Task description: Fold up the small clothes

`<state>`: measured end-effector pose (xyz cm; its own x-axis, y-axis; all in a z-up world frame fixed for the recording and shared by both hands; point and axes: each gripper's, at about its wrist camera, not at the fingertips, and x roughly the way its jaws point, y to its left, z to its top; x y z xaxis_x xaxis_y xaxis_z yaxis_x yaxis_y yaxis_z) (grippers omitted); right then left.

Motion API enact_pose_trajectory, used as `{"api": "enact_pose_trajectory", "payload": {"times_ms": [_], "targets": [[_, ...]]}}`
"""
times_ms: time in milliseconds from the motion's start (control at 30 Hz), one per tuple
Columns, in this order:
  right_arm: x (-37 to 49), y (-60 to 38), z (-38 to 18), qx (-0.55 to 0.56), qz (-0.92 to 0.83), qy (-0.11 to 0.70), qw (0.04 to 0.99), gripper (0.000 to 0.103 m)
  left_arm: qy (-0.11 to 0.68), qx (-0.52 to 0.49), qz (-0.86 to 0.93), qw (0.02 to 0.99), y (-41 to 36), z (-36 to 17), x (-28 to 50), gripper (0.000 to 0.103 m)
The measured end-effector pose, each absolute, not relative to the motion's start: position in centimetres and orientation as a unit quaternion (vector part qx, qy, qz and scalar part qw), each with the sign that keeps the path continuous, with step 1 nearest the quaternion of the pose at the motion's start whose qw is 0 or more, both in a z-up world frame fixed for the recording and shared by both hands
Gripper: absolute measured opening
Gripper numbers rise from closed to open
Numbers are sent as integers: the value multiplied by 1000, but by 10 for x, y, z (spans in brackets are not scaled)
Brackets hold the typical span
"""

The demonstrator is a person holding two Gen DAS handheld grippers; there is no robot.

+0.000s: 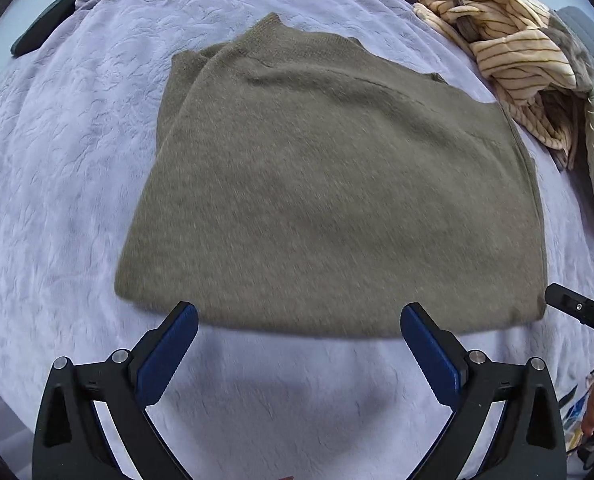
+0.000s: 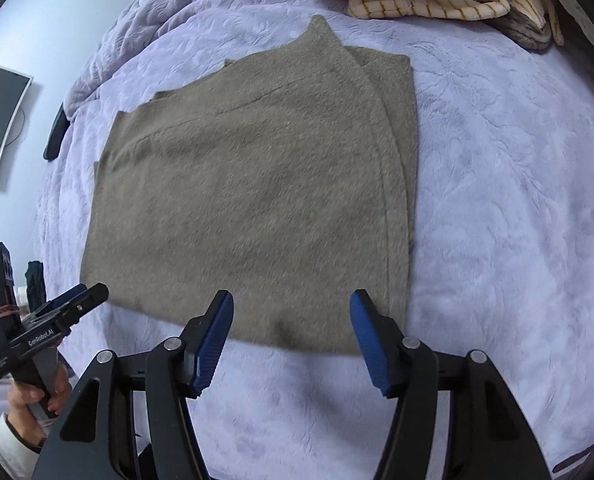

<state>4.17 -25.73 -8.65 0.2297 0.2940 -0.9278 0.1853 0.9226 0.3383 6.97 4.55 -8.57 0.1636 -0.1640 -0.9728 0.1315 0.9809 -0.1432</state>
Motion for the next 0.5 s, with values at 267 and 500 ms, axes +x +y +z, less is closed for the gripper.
{"api": "enact_pose_trajectory", "payload": {"times_ms": [267, 500], "targets": [[13, -237, -76, 182, 47, 632, 752, 74, 655, 20, -90, 750, 33, -78, 26, 101], [-14, -221, -66, 151, 46, 634, 757, 92, 681, 4, -94, 727, 40, -81, -7, 101]]}}
